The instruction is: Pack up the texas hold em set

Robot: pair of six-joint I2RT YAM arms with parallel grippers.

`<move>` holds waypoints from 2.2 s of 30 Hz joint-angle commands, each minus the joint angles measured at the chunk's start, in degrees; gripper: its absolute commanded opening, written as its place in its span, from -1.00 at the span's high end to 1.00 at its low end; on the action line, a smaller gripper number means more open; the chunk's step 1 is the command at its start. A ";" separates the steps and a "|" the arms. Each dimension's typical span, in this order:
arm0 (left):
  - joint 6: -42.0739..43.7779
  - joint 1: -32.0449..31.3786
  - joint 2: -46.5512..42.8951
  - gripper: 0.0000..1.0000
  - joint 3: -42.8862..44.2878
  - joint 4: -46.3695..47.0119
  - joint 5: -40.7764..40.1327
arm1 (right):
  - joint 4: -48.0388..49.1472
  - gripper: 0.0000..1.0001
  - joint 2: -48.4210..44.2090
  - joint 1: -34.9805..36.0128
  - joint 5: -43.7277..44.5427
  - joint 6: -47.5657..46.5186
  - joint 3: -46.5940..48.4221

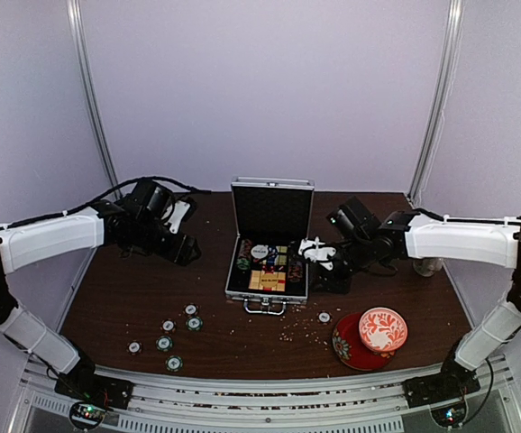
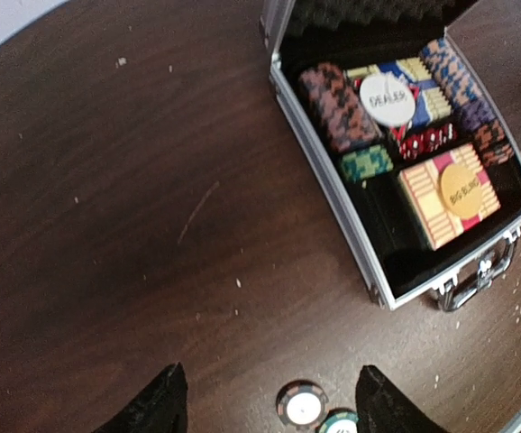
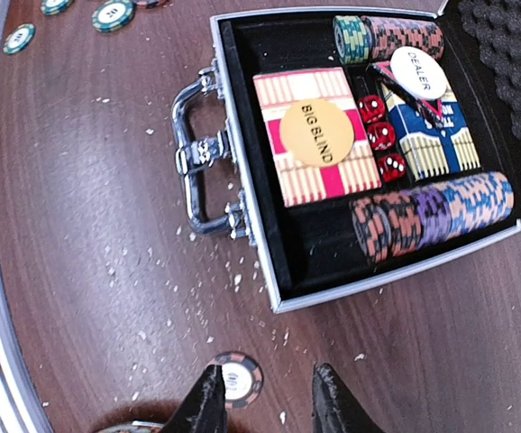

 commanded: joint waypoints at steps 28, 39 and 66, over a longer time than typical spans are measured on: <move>-9.86 -15.96 12.87 -0.47 -1.49 -18.27 -3.47 | 9.68 0.29 -7.69 -6.59 -3.29 -2.48 -9.52; -10.85 -17.26 15.78 -0.29 -1.51 -17.86 -5.06 | 9.50 0.28 -6.88 -6.54 -3.20 -2.81 -9.53; -9.41 -17.93 19.64 0.12 -0.34 -16.33 -3.09 | 8.97 0.28 -5.54 -6.61 -3.19 -2.87 -9.26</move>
